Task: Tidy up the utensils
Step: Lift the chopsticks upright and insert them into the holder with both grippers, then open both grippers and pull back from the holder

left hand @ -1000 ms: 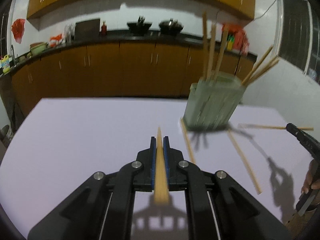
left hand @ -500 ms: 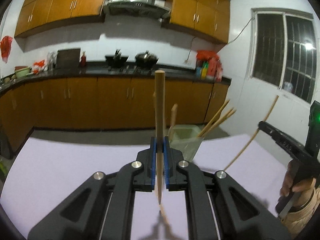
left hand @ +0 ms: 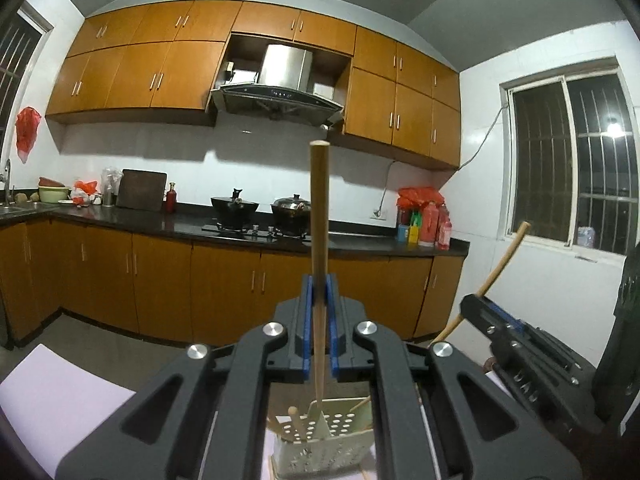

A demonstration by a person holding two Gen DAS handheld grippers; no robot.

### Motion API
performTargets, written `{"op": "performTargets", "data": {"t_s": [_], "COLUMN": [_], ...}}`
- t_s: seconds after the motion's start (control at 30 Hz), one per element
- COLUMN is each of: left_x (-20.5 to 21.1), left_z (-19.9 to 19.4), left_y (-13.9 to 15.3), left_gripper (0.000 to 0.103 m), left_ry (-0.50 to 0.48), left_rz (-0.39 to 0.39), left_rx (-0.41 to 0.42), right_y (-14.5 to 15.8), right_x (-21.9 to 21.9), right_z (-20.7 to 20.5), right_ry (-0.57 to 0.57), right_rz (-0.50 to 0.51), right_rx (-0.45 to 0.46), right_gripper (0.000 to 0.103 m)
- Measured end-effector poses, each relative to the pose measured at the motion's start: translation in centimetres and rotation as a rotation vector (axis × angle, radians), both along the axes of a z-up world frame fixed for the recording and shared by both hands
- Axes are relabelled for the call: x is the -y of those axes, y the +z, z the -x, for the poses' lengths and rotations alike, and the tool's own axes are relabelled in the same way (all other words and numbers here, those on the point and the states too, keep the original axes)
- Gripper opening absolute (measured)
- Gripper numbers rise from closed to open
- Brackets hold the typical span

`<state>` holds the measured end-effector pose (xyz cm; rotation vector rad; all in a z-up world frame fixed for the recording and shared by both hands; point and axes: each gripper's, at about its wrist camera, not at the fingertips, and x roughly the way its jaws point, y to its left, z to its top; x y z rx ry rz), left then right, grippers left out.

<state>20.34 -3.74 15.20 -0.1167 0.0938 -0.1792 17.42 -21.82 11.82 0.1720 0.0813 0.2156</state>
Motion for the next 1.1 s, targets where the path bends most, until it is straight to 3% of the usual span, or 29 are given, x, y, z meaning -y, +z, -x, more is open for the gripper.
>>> {"op": "performTargets", "data": {"t_s": [0.2,0.33,0.47,0.8,0.93,1.1], "left_x": [0.5,-0.3,-1.5,-4.9,-7.4,-8.7], "left_z": [-2.9,-3.7,-3.7,2.0,5.2,5.8], "left_y": [-4.3,-5.8,-5.5,-3.4,-5.8,-13.4], "left_gripper": [0.008,0.008,0.025,0.037,0.043,0.046], "left_ry": [-0.011,-0.028,-0.03,-0.016,0.041,0.103], "left_rz": [0.002,0.03,0.057,0.078,0.054,-0.057], "left_rx": [-0.076,-0.125,-0.128,-0.082,-0.127,-0.336], "right_y": [-2.6,-3.1,-2.4,0.2,-2.8,-11.1], "right_x": [-0.9,-1.0,-0.2,3.6,5.7,7.4], "right_z": [-2.1,-2.0,-0.9,4.4,5.7,4.9], "right_ry": [0.011,0.025,0.018,-0.043,-0.088,-0.112], "right_rz": [0.033,0.041,0.038,0.02,0.04,0.062], "right_rx": [-0.079,-0.107,-0.087,-0.038,-0.135,-0.416], "right_gripper": [0.007,0.008,0.028,0.033,0.037,0.037]}}
